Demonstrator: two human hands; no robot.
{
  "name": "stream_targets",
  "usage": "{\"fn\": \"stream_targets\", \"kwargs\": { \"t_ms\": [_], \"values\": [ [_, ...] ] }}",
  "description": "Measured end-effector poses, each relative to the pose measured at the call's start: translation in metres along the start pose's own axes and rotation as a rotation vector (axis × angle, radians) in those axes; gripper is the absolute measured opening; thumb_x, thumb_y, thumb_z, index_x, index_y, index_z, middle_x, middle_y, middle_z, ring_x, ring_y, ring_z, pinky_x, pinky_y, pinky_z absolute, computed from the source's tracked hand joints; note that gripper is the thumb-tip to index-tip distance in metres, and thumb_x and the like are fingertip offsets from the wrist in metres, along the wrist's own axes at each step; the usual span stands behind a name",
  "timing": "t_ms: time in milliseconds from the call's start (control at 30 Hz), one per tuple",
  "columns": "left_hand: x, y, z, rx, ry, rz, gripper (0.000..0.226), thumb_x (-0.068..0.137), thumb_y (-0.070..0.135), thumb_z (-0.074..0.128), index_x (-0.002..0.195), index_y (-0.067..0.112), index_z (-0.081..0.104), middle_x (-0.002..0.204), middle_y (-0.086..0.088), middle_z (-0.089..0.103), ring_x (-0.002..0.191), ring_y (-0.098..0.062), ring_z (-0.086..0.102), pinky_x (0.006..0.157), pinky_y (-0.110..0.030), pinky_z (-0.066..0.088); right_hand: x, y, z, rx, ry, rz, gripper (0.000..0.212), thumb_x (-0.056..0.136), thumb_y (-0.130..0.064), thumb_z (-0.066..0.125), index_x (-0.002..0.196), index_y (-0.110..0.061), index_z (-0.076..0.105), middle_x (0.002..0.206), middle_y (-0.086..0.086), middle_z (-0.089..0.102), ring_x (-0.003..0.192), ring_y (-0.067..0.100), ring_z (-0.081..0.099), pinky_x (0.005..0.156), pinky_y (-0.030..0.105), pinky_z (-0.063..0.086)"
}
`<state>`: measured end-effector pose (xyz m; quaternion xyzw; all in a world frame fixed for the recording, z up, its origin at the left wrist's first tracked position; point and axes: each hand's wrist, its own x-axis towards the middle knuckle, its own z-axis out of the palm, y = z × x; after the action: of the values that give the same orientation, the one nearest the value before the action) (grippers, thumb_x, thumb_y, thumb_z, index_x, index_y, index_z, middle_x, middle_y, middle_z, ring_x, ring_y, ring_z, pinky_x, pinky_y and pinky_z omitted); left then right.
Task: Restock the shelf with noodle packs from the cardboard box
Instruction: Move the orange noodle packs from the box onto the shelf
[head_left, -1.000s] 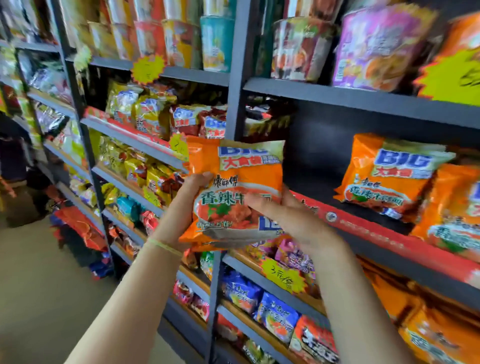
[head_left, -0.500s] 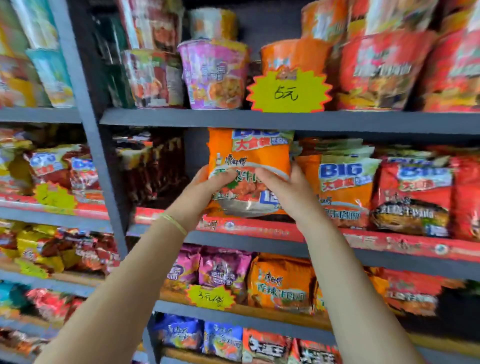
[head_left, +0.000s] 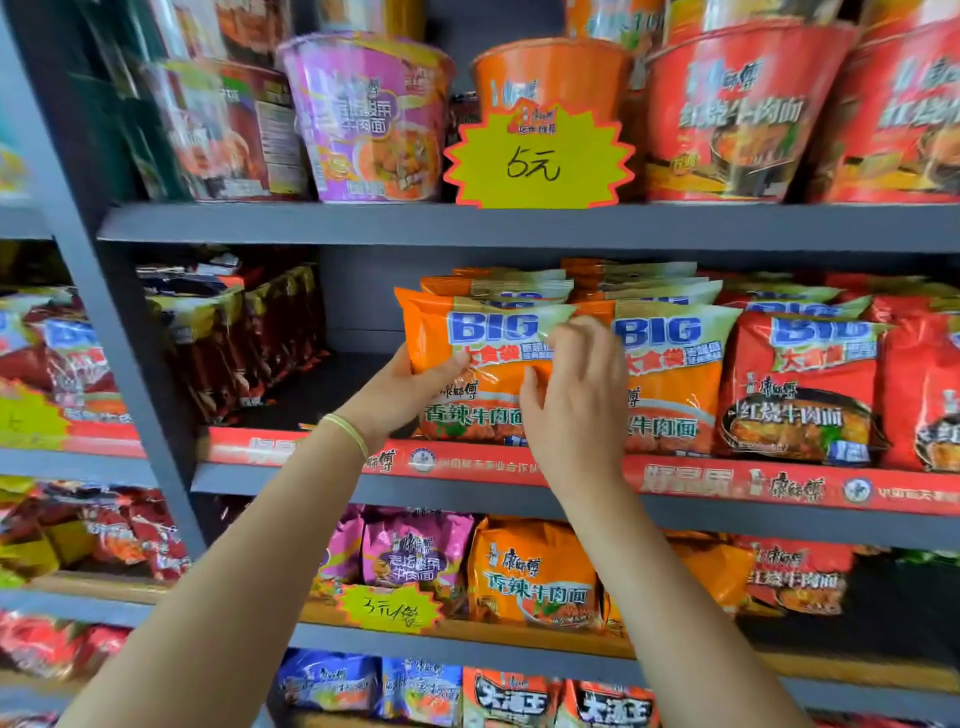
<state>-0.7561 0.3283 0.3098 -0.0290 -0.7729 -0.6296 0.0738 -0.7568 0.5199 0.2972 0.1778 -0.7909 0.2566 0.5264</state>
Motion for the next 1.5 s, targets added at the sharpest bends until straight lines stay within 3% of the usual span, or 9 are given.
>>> {"fn": "stream_targets", "kwargs": {
  "t_ms": [200, 367, 500, 600, 767, 933, 1100, 1233, 1500],
  "values": [
    [0.013, 0.004, 0.008, 0.085, 0.047, -0.016, 0.063, 0.078, 0.061, 0.072, 0.130, 0.031, 0.055, 0.113, 0.010, 0.074, 0.101, -0.013, 0.072, 0.098, -0.045, 0.054, 0.003, 0.005, 0.014, -0.103, -0.407, -0.205, 0.074, 0.082, -0.052, 0.070, 0.146, -0.025, 0.043, 0.162, 0.015, 0.022, 0.151, 0.034, 0.016, 0.119, 0.054, 0.017],
    [0.022, 0.010, 0.011, 0.258, 0.107, -0.088, 0.101, 0.056, 0.089, 0.064, 0.134, 0.028, 0.046, 0.117, 0.006, 0.070, 0.101, -0.020, 0.071, 0.087, -0.050, 0.058, 0.013, 0.011, 0.022, -0.155, -0.600, -0.140, 0.097, 0.081, -0.070, 0.059, 0.157, -0.031, 0.015, 0.165, 0.015, 0.008, 0.153, 0.033, 0.002, 0.121, 0.048, 0.005],
    [0.025, 0.008, 0.009, 0.289, 0.098, -0.140, 0.101, 0.058, 0.093, 0.055, 0.135, 0.029, 0.044, 0.120, 0.003, 0.070, 0.100, -0.021, 0.071, 0.086, -0.050, 0.059, 0.015, 0.010, 0.022, -0.146, -0.607, -0.149, 0.098, 0.079, -0.070, 0.063, 0.156, -0.030, 0.018, 0.164, 0.016, 0.012, 0.152, 0.035, 0.007, 0.121, 0.049, 0.007],
    [0.021, 0.007, 0.008, 0.211, 0.150, -0.161, 0.080, 0.079, 0.082, 0.047, 0.132, 0.022, 0.049, 0.112, 0.000, 0.073, 0.096, -0.021, 0.073, 0.092, -0.048, 0.057, 0.009, 0.009, 0.021, -0.082, -0.500, -0.175, 0.087, 0.078, -0.061, 0.071, 0.149, -0.023, 0.037, 0.160, 0.018, 0.025, 0.150, 0.036, 0.017, 0.121, 0.052, 0.014],
    [0.004, 0.002, -0.001, 0.190, 0.441, 0.034, 0.039, 0.095, 0.057, 0.050, 0.106, 0.021, 0.062, 0.101, 0.001, 0.071, 0.095, -0.020, 0.069, 0.091, -0.048, 0.055, -0.004, -0.016, 0.026, 0.115, -0.198, -0.269, 0.034, 0.090, -0.027, 0.065, 0.120, -0.013, 0.064, 0.137, 0.014, 0.055, 0.133, 0.032, 0.046, 0.111, 0.053, 0.035],
    [-0.077, -0.022, -0.046, 0.224, 0.790, 0.189, 0.022, 0.084, 0.019, 0.050, 0.079, 0.017, 0.071, 0.058, 0.002, 0.063, 0.051, -0.012, 0.057, 0.053, -0.024, 0.047, -0.024, -0.078, 0.036, 0.530, -0.195, -0.322, 0.012, 0.090, -0.012, 0.055, 0.086, -0.009, 0.065, 0.072, 0.002, 0.060, 0.067, 0.022, 0.056, 0.058, 0.037, 0.043],
    [-0.223, -0.111, -0.140, 0.516, 0.725, -0.338, 0.020, 0.089, 0.030, 0.054, 0.087, 0.019, 0.070, 0.071, -0.002, 0.070, 0.060, -0.017, 0.065, 0.066, -0.039, 0.057, -0.088, -0.199, 0.082, 0.692, -0.831, -0.348, 0.015, 0.090, -0.025, 0.053, 0.081, -0.015, 0.060, 0.064, 0.004, 0.060, 0.064, 0.030, 0.057, 0.054, 0.038, 0.044],
    [-0.376, -0.181, -0.196, 0.746, 0.690, -0.798, 0.038, 0.098, 0.016, 0.034, 0.118, 0.017, 0.066, 0.116, -0.005, 0.068, 0.108, -0.025, 0.063, 0.094, -0.039, 0.051, -0.177, -0.339, 0.101, 0.801, -1.277, -0.631, 0.025, 0.093, -0.033, 0.056, 0.086, -0.011, 0.066, 0.074, 0.009, 0.067, 0.076, 0.032, 0.063, 0.068, 0.042, 0.049],
    [-0.685, -0.232, -0.220, 0.830, 1.488, -1.162, 0.029, 0.086, 0.040, 0.048, 0.086, 0.020, 0.069, 0.089, -0.003, 0.069, 0.091, -0.028, 0.066, 0.071, -0.037, 0.048, -0.388, -0.593, 0.005, 1.186, -1.611, -1.068, 0.011, 0.094, -0.021, 0.058, 0.097, -0.020, 0.069, 0.094, 0.000, 0.066, 0.091, 0.018, 0.059, 0.082, 0.034, 0.045]
  ]
}}
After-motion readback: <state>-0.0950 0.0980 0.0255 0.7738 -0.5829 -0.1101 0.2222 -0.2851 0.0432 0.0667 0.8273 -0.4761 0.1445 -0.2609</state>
